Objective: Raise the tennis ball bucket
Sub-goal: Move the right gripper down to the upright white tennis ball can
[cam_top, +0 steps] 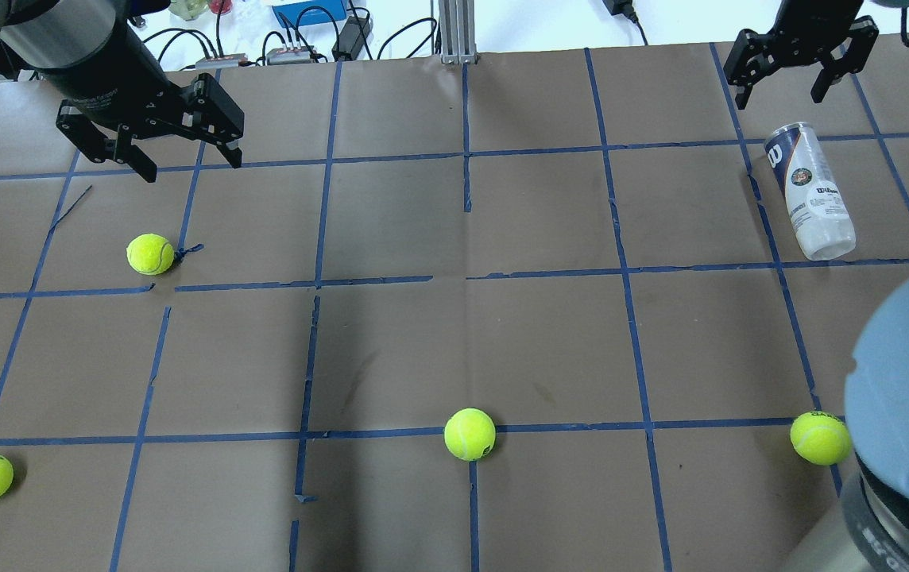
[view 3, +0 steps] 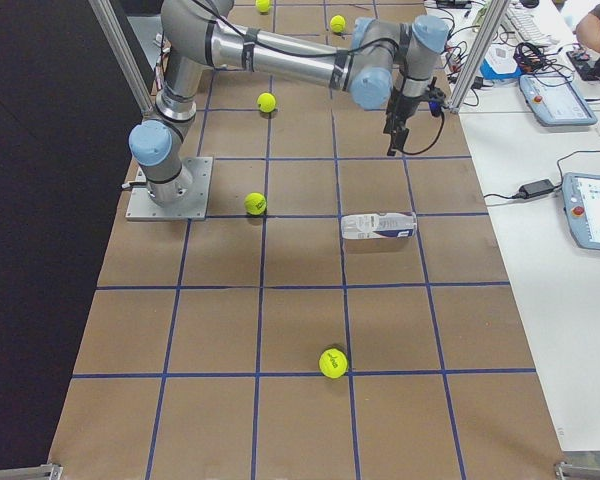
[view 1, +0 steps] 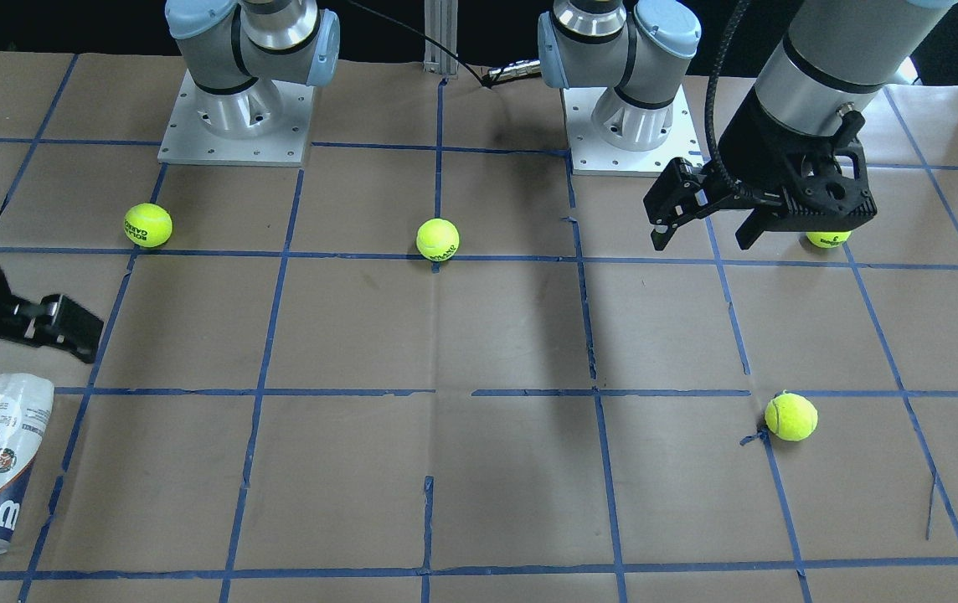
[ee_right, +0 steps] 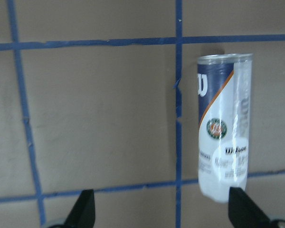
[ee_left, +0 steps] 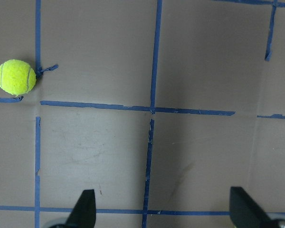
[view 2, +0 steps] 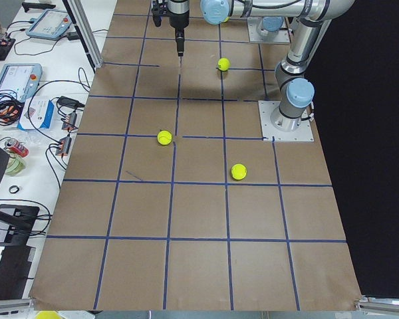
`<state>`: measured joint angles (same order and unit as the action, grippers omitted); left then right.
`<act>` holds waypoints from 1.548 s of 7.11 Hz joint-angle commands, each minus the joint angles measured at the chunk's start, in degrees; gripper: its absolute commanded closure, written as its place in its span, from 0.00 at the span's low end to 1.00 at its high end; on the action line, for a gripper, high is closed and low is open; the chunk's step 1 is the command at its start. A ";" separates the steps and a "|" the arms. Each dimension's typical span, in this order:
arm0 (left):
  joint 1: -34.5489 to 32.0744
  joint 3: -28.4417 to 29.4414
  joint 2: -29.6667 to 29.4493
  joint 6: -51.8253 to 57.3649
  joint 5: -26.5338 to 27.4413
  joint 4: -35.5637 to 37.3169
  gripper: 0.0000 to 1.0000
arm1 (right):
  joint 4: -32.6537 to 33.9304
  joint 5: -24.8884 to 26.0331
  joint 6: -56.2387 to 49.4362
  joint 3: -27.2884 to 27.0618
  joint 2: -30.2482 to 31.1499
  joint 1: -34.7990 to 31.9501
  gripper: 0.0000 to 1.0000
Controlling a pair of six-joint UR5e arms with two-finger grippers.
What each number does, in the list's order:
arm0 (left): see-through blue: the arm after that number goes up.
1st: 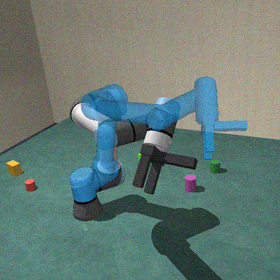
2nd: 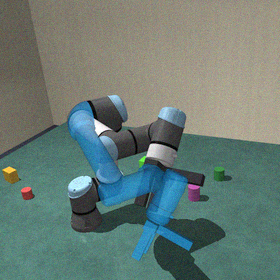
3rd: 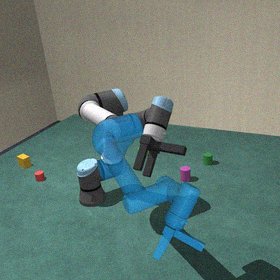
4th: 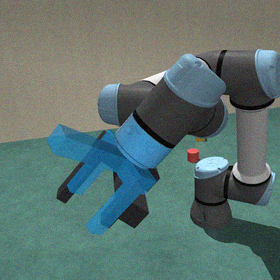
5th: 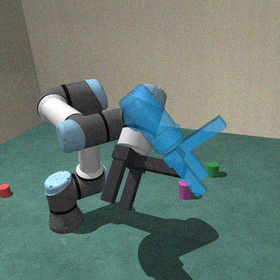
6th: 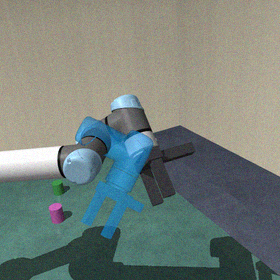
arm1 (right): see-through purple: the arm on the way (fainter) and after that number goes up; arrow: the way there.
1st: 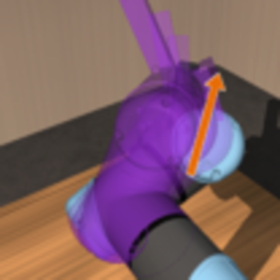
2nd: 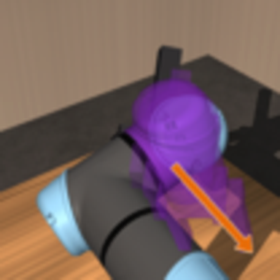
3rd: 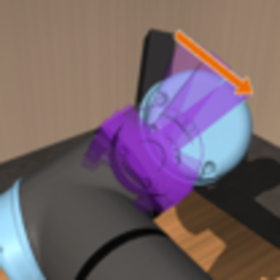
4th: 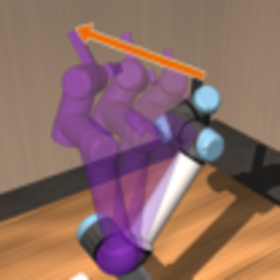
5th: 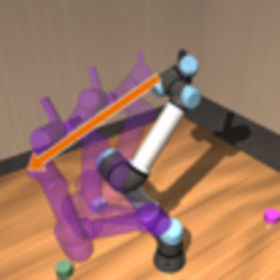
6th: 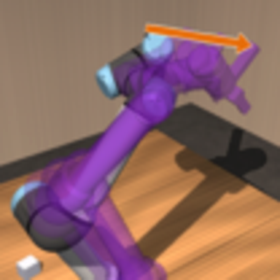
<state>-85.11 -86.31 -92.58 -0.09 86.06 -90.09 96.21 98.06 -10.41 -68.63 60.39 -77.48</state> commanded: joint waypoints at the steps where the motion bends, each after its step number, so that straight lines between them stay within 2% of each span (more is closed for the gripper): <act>1: 0.03 0.00 -0.06 0.00 -0.01 0.00 0.00 | 8.97 2.13 -3.56 1.04 -6.15 2.24 0.00; 3: 0.12 0.00 -0.06 0.00 -0.01 0.00 0.00 | 16.79 2.13 -6.54 1.56 -11.24 4.86 0.00; 7: 0.12 -0.09 -0.15 0.00 0.07 0.00 0.00 | 20.24 1.96 -10.24 0.87 -14.78 5.67 0.00; 9: 0.12 -0.09 -0.23 -0.09 -0.01 0.00 0.00 | 20.50 1.87 -13.48 -2.98 -14.43 6.37 0.00; 11: 0.21 -0.09 -0.50 -0.09 -0.01 0.18 0.00 | 22.18 1.17 -15.70 -3.97 -14.25 7.33 0.00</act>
<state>-84.93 -86.40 -92.94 -0.17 86.05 -90.05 117.86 99.70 -25.17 -71.83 45.93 -70.80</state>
